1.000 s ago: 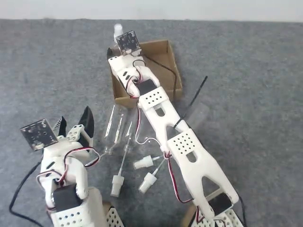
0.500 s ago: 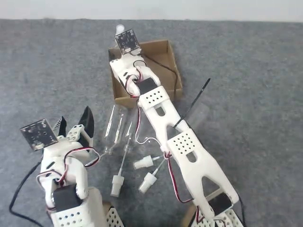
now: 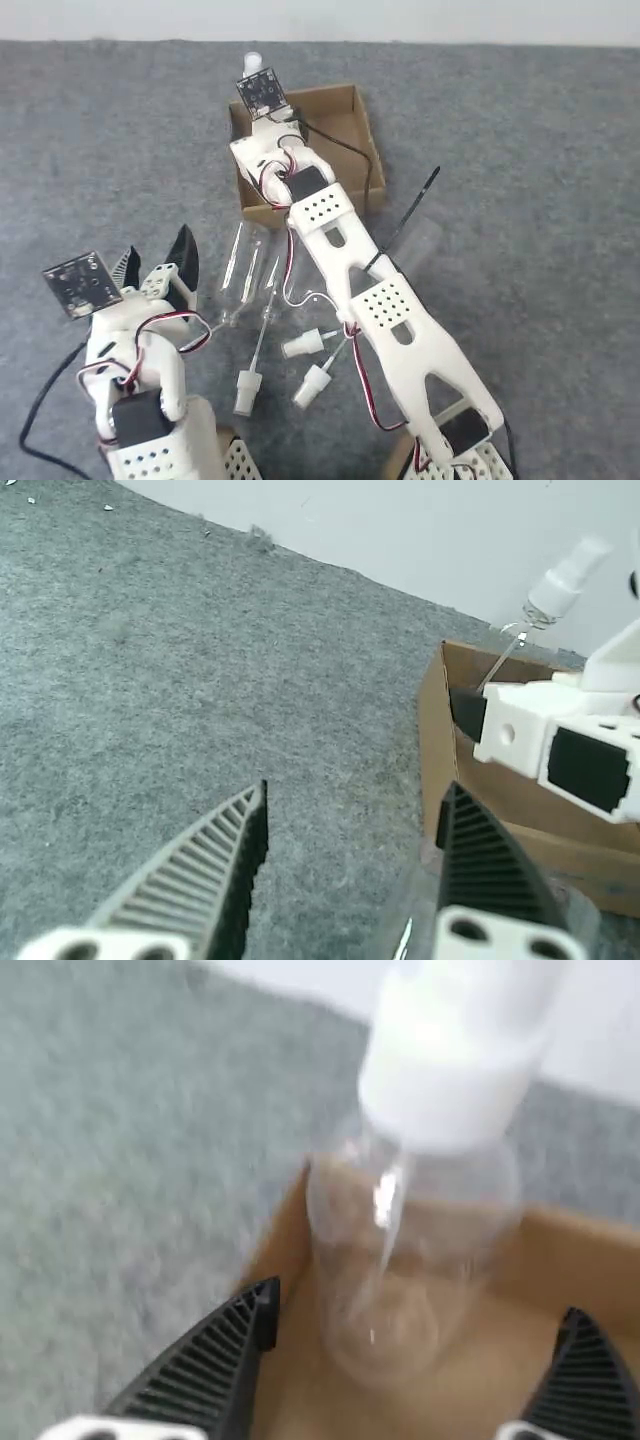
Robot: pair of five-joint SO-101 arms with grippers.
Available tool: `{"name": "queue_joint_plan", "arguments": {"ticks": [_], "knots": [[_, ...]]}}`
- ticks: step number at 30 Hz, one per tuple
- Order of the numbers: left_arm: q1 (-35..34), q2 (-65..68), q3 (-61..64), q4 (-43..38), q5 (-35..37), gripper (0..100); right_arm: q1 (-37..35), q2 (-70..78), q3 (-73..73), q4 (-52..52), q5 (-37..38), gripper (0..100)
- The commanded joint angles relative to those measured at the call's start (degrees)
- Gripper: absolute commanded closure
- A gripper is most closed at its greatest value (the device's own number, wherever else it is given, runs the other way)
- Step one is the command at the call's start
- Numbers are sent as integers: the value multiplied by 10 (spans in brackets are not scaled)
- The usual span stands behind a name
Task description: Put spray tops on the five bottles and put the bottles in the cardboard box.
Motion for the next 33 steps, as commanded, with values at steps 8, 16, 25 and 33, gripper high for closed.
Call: {"name": "queue_joint_plan", "arguments": {"ticks": [8,16,25,33], "knots": [[-3,-10,-7,-5,7,742,-4,-113,-41,137,-28,633],[-3,-10,-7,-5,7,742,0,-165,-41,244,-29,633],[-3,-10,-7,-5,-20,742,2,-211,-41,369,-30,634],[-3,-10,-7,-5,-21,742,32,-252,-40,415,-27,757]]}}
